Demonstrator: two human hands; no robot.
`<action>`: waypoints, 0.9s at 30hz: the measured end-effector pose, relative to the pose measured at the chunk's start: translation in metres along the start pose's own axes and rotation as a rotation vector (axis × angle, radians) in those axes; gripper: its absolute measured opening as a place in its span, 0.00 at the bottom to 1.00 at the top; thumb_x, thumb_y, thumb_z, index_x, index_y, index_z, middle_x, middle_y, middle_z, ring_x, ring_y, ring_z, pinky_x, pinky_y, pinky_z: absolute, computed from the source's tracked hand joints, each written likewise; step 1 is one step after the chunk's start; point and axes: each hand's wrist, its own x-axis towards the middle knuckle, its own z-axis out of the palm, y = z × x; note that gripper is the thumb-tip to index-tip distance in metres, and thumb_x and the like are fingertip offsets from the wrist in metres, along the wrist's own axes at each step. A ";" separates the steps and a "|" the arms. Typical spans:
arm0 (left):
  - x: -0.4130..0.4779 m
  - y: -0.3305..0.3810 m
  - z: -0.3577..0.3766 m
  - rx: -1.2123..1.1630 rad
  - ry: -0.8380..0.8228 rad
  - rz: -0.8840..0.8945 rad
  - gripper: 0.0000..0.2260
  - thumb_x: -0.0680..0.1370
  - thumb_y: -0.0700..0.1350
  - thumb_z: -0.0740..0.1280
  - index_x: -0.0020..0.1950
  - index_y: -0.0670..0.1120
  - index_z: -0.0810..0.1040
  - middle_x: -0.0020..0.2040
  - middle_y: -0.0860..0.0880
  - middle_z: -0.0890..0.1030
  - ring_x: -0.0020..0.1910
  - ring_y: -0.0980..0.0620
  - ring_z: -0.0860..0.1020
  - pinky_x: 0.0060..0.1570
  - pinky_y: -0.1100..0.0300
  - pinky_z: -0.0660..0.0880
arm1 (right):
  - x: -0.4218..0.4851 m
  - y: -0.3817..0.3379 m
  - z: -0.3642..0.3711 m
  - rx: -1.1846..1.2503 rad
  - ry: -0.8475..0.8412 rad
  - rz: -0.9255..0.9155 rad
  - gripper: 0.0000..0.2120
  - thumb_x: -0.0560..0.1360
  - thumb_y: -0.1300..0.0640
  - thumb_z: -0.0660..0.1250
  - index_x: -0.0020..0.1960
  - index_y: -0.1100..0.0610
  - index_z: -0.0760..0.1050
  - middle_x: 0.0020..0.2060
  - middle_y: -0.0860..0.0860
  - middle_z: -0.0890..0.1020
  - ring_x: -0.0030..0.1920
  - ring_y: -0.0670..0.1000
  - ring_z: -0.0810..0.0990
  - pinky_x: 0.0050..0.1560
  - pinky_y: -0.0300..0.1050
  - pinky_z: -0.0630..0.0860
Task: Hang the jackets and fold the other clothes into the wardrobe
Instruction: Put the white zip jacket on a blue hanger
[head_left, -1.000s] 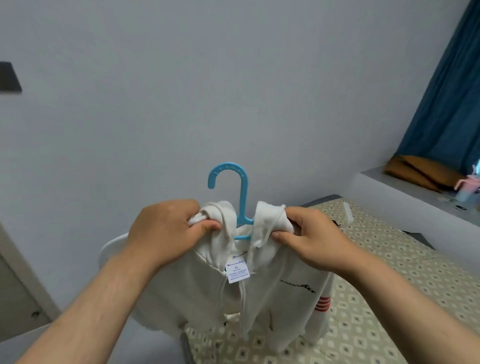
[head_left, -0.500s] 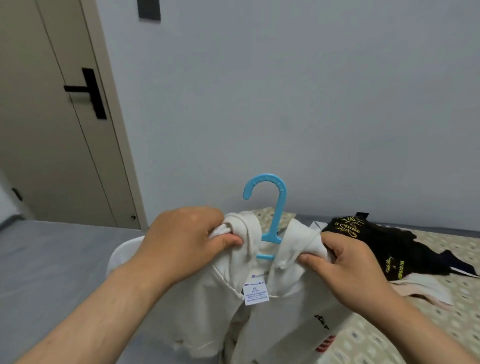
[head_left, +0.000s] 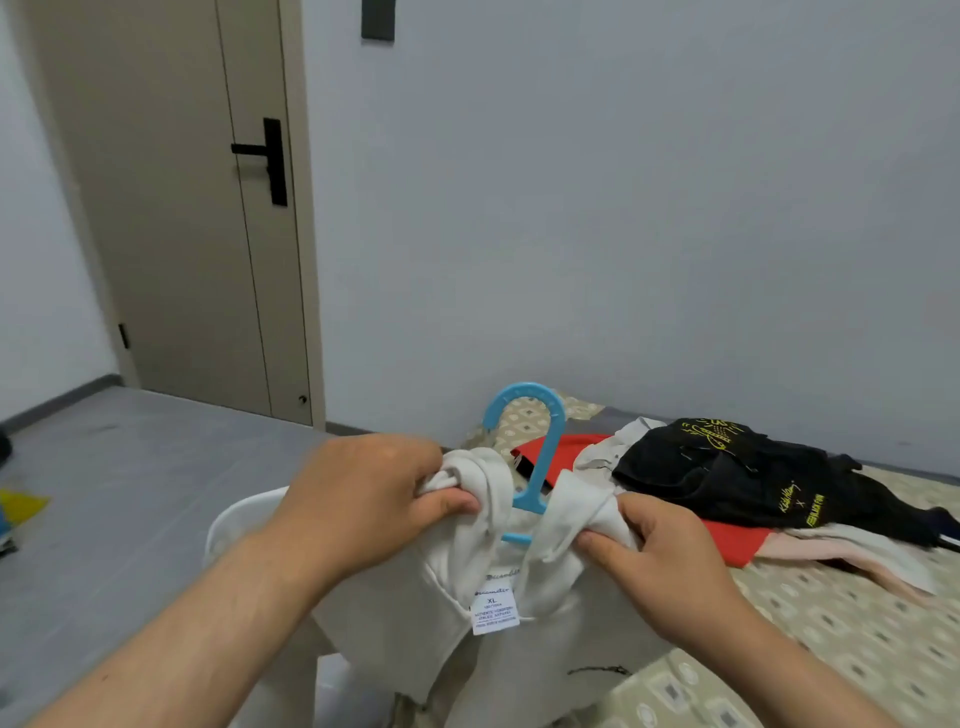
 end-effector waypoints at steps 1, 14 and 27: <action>-0.014 0.011 -0.007 0.006 -0.008 -0.032 0.25 0.68 0.75 0.50 0.30 0.53 0.61 0.26 0.56 0.66 0.31 0.55 0.66 0.29 0.62 0.58 | -0.014 -0.002 -0.007 0.009 0.001 -0.013 0.16 0.68 0.51 0.75 0.31 0.56 0.71 0.26 0.45 0.74 0.29 0.44 0.70 0.31 0.39 0.65; -0.074 0.190 -0.152 0.069 0.220 -0.084 0.23 0.72 0.72 0.54 0.32 0.53 0.61 0.30 0.54 0.69 0.32 0.54 0.69 0.30 0.60 0.61 | -0.139 -0.068 -0.190 0.026 0.139 -0.235 0.13 0.70 0.40 0.69 0.37 0.49 0.74 0.33 0.44 0.78 0.32 0.46 0.73 0.33 0.47 0.68; -0.027 0.314 -0.284 0.213 0.765 0.262 0.22 0.72 0.66 0.61 0.31 0.51 0.61 0.27 0.55 0.63 0.25 0.50 0.63 0.27 0.64 0.56 | -0.182 -0.118 -0.361 0.001 0.501 -0.486 0.13 0.71 0.46 0.73 0.37 0.50 0.72 0.28 0.42 0.74 0.30 0.44 0.69 0.32 0.47 0.66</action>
